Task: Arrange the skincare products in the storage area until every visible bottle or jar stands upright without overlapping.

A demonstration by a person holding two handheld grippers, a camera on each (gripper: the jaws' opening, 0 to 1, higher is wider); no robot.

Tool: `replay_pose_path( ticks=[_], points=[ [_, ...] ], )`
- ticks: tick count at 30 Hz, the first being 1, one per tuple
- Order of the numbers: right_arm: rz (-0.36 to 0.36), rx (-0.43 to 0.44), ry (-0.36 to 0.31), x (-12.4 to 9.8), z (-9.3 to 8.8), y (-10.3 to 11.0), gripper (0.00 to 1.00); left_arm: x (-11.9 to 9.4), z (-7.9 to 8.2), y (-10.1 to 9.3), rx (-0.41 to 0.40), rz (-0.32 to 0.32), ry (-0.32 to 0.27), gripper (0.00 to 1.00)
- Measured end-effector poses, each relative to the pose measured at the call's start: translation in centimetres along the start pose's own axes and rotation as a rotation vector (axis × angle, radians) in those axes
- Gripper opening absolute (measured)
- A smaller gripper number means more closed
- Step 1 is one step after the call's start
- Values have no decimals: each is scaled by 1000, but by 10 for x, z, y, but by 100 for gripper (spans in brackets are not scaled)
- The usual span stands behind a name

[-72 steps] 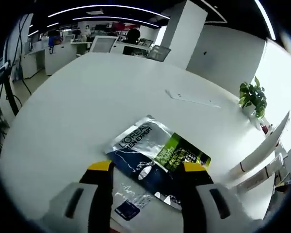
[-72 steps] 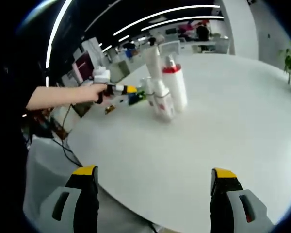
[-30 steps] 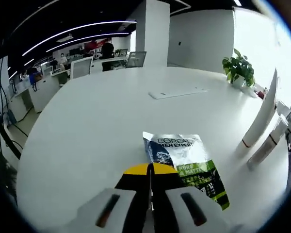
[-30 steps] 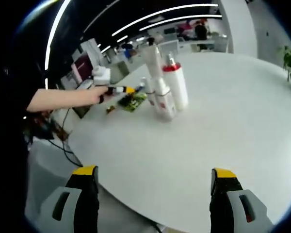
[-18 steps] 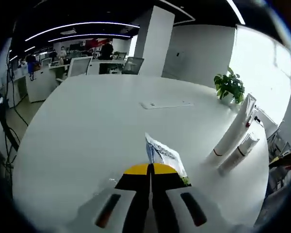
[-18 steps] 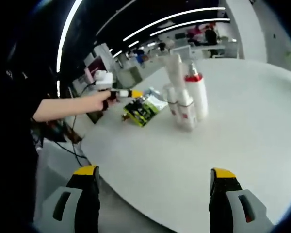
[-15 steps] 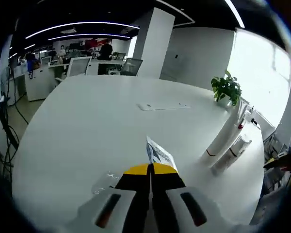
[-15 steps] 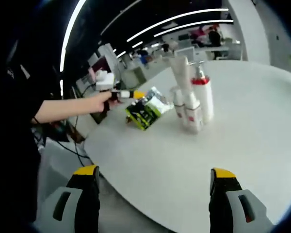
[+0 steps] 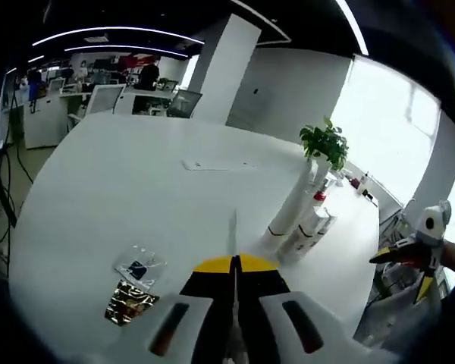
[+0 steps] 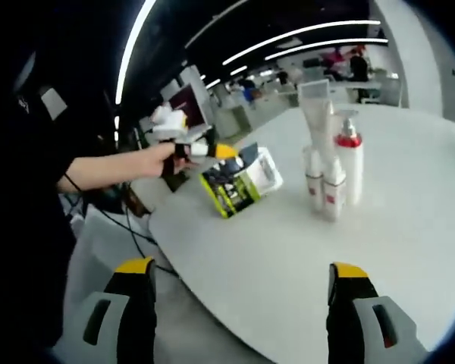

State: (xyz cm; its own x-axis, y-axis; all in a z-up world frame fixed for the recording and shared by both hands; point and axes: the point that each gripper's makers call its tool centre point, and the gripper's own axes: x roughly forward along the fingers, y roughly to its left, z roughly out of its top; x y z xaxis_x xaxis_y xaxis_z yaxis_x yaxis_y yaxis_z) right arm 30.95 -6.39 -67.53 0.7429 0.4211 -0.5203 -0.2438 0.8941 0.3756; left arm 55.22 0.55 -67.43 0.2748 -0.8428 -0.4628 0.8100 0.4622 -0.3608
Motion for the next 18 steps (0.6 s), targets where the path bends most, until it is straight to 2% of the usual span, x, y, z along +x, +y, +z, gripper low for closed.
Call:
replay_pose_path(
  ticks=[4,8,14,18],
  points=[
    [39,5,-1,2,0,8,97,-12,5,-15,-47,-30,-21,0],
    [93,26,-36,6,6,20,96,-28,16,-35,-91,-76,-50,0],
    [288,87,-119,5,30,56,95,-49,32,-70,-152,-152,-83,0],
    [364,135,-192,6,46,67,95,-61,41,-92,-167,-191,-101,0]
  ],
)
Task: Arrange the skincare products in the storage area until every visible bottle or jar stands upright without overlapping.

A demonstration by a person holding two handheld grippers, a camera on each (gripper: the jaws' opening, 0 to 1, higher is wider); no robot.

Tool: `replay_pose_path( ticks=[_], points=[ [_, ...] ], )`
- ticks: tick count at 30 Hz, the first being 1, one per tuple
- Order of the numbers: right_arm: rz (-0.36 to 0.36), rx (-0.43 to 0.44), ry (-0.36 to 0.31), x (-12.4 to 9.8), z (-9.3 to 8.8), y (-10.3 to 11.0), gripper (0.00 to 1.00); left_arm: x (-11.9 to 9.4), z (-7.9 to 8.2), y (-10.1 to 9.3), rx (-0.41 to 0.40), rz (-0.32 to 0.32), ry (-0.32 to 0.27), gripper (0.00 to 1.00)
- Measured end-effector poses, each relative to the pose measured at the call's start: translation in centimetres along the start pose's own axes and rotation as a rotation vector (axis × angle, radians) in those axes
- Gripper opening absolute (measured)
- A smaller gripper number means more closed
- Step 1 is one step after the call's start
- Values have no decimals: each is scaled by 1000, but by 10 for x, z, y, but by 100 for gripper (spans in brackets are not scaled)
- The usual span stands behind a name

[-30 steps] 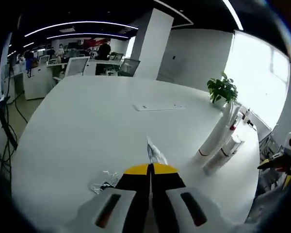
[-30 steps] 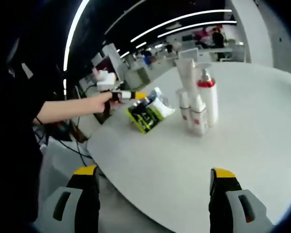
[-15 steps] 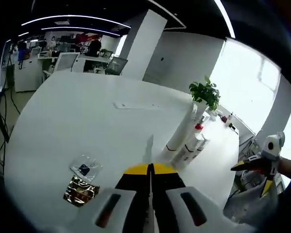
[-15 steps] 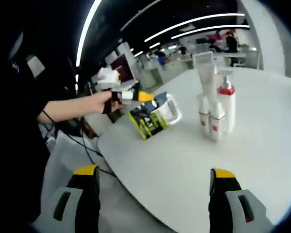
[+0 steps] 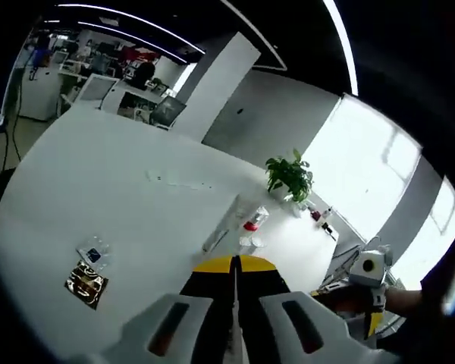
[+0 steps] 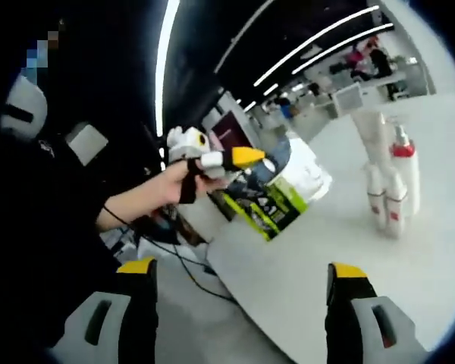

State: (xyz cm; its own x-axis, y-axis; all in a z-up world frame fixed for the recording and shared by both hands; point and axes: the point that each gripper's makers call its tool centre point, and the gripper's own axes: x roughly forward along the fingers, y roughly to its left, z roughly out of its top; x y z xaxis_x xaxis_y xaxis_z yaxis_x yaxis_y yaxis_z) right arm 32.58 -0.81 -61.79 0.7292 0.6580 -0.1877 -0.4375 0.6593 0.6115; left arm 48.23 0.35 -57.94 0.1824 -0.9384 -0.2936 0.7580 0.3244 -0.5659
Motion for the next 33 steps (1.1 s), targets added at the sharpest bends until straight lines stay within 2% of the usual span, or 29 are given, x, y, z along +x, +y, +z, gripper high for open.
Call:
replay_pose_path(
  ticks=[4,9,11,13,16,18,20,21,23,25,28,29,31,32,33],
  points=[
    [54,70,-90,10,11,2,94,-6,3,-20,-2,-25,-8,0],
    [64,147,-130,20,13,-12,92,-12,7,-48,-33,-79,-26,0],
    [124,185,-175,27,21,-8,91,-16,8,-62,-37,-102,-27,0],
    [149,254,-220,32,30,-10,90,-19,8,-75,-38,-126,-26,0],
    [214,294,-255,38,38,-6,87,-23,7,-90,-40,-155,-22,0],
    [248,315,-270,40,40,-9,85,-26,11,-95,-72,-186,-31,0],
    [264,370,-303,41,44,-11,85,-29,14,-105,-117,-225,-44,0],
    [305,410,-348,39,51,-7,84,-31,15,-106,-124,-229,-50,0],
    [349,456,-389,37,59,-3,82,-34,17,-113,-151,-258,-58,0],
    [387,438,-415,36,65,5,79,-36,19,-118,-197,-284,-73,0],
    [423,456,-431,38,69,9,57,-39,21,-119,-224,-300,-89,0],
    [431,453,-439,38,71,11,41,-39,21,-118,-226,-300,-91,0],
    [476,426,-494,30,80,21,21,-40,20,-116,-212,-289,-89,0],
    [449,407,-475,32,76,19,19,-43,25,-118,-239,-309,-111,0],
    [454,424,-465,29,75,22,16,-44,24,-115,-235,-303,-104,0]
  ],
)
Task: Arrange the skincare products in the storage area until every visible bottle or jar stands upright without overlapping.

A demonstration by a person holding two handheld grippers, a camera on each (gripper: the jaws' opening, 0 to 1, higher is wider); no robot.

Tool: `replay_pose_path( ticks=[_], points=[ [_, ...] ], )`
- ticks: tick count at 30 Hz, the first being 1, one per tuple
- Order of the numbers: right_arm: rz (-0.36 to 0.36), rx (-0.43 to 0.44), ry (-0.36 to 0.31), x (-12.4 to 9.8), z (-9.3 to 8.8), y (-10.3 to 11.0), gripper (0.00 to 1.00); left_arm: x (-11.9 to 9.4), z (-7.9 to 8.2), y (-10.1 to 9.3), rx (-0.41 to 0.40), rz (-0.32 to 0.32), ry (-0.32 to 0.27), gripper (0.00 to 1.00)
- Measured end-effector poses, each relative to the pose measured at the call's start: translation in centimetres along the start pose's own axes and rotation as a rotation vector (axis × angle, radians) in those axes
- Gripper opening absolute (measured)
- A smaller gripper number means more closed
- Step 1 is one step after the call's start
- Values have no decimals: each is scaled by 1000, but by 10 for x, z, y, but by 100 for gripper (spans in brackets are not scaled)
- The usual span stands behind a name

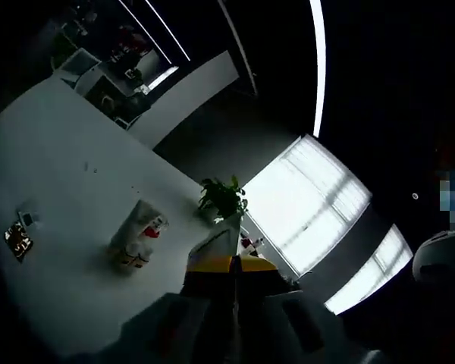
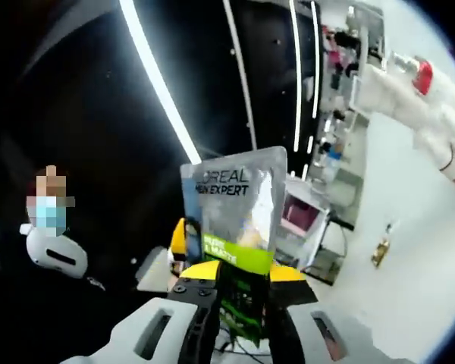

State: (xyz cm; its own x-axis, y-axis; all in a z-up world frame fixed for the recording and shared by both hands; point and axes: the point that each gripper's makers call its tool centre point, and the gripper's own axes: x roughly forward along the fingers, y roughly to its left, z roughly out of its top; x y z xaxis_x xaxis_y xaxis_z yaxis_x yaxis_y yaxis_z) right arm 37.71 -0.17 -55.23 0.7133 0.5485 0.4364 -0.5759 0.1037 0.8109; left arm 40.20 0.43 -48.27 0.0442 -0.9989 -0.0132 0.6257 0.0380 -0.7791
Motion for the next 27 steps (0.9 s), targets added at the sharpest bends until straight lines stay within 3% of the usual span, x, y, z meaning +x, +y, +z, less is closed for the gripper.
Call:
replay_pose_path(
  ticks=[3,5,8,11,18,23,27],
  points=[
    [-24,-23,10,-7,0,4,0,-5,8,5,13,18,-24,0],
    [24,-22,8,-9,2,19,0,-8,8,10,14,28,-16,0],
    [1,-55,58,-11,0,24,0,-8,9,12,3,28,-29,0],
    [-17,-25,78,-14,-1,25,0,-9,8,13,4,33,-26,1],
    [-107,8,103,-16,-3,27,0,-12,4,13,55,60,-23,1],
    [-198,-40,164,-17,-4,28,0,-20,-1,16,81,58,0,2],
    [-221,-58,185,-16,0,33,0,-28,-12,22,103,60,46,11]
  ],
)
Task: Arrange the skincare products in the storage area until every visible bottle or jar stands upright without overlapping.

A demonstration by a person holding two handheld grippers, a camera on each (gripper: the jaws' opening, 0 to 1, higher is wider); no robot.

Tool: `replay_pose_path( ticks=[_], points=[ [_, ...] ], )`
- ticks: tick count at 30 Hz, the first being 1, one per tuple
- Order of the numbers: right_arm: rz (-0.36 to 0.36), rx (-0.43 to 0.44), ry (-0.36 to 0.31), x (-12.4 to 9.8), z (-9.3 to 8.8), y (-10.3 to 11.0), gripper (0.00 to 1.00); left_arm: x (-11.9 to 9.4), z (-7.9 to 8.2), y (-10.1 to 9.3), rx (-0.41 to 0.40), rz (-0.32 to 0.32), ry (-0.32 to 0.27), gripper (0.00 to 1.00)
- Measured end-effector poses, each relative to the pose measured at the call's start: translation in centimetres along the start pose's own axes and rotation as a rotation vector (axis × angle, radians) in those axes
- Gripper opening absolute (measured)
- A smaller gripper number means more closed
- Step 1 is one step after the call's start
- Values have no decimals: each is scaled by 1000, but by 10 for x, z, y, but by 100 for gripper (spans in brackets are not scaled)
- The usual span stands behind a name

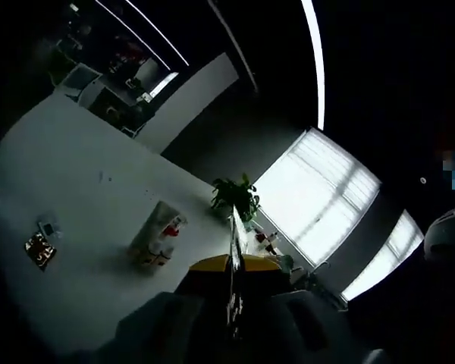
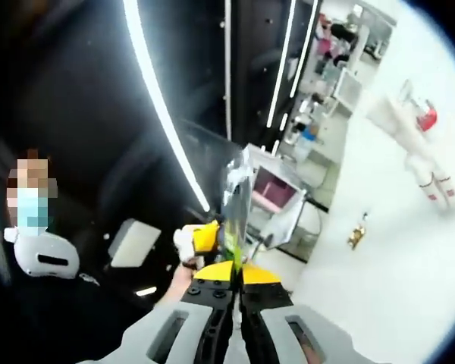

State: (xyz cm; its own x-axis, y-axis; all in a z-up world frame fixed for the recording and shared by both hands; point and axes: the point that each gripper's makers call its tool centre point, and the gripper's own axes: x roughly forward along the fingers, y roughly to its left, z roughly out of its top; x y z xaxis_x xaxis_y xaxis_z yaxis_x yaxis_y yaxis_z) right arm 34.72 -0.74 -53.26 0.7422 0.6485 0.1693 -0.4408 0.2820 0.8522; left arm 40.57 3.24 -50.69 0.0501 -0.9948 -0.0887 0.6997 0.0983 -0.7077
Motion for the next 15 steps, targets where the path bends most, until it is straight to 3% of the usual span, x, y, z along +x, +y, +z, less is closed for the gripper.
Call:
replay_pose_path(
  ticks=[8,15],
  points=[
    [-33,-18,19,-1,5,-1,0,-4,-24,2,6,-19,61,18],
    [-23,-15,71,5,-1,5,0,-1,-37,3,-13,-33,63,17]
  ],
)
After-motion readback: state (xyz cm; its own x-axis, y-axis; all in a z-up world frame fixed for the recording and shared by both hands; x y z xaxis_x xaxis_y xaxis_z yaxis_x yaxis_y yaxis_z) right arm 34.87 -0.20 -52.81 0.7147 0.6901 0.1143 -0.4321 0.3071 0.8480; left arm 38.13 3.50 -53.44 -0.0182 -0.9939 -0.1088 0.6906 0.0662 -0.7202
